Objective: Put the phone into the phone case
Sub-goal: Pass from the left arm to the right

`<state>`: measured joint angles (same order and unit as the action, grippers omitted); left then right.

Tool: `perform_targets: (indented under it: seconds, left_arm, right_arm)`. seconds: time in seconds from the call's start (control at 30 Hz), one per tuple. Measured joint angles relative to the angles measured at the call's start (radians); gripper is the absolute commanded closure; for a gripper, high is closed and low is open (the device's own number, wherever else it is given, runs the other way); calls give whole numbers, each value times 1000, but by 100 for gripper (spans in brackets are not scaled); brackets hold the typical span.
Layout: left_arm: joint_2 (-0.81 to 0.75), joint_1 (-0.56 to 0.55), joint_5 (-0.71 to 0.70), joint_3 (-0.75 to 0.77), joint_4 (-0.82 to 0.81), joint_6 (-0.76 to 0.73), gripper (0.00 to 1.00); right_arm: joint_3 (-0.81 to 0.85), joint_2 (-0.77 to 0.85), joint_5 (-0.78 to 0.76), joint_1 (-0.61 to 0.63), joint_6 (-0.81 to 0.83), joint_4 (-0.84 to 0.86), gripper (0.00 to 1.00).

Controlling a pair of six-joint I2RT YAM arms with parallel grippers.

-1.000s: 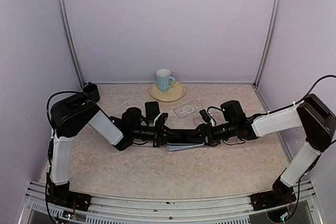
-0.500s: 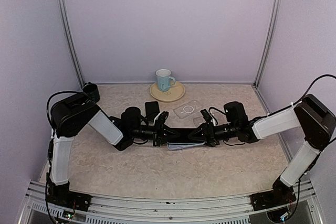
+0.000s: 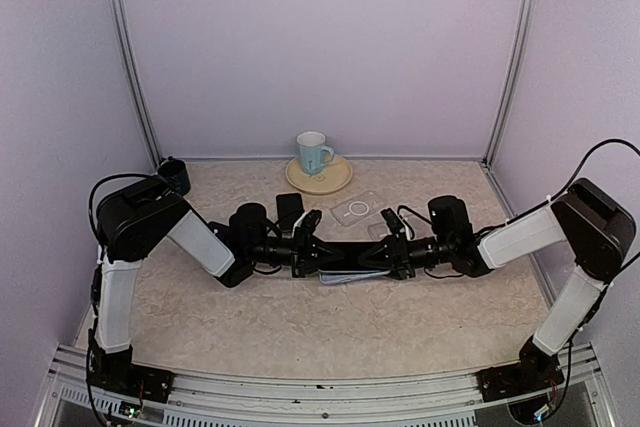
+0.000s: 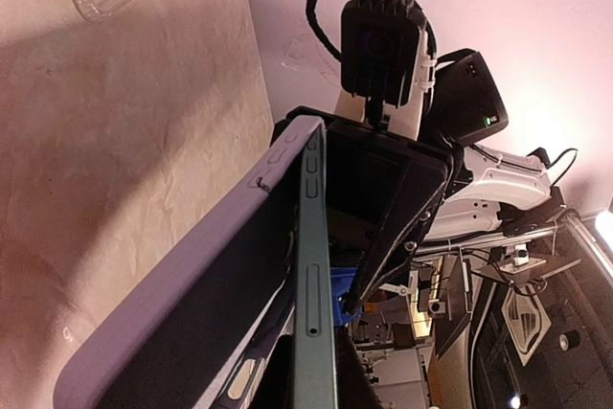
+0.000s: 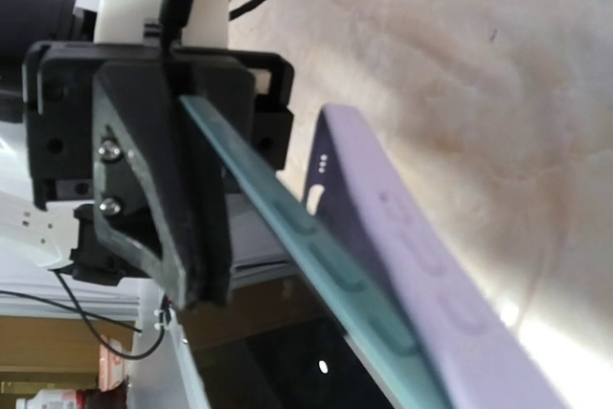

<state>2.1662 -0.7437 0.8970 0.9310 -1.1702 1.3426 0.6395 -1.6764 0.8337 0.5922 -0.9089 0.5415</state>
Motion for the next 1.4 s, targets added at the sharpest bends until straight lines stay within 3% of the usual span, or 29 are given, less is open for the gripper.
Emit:
perform_targets:
  seconds: [0.6, 1.4]
  left_arm:
    - [0, -2, 12, 0, -47, 7, 100]
    - [-10, 4, 11, -23, -63, 34, 75]
  right_arm:
    - [-20, -11, 43, -8, -63, 96, 73]
    - [-31, -11, 89, -14, -92, 192, 79]
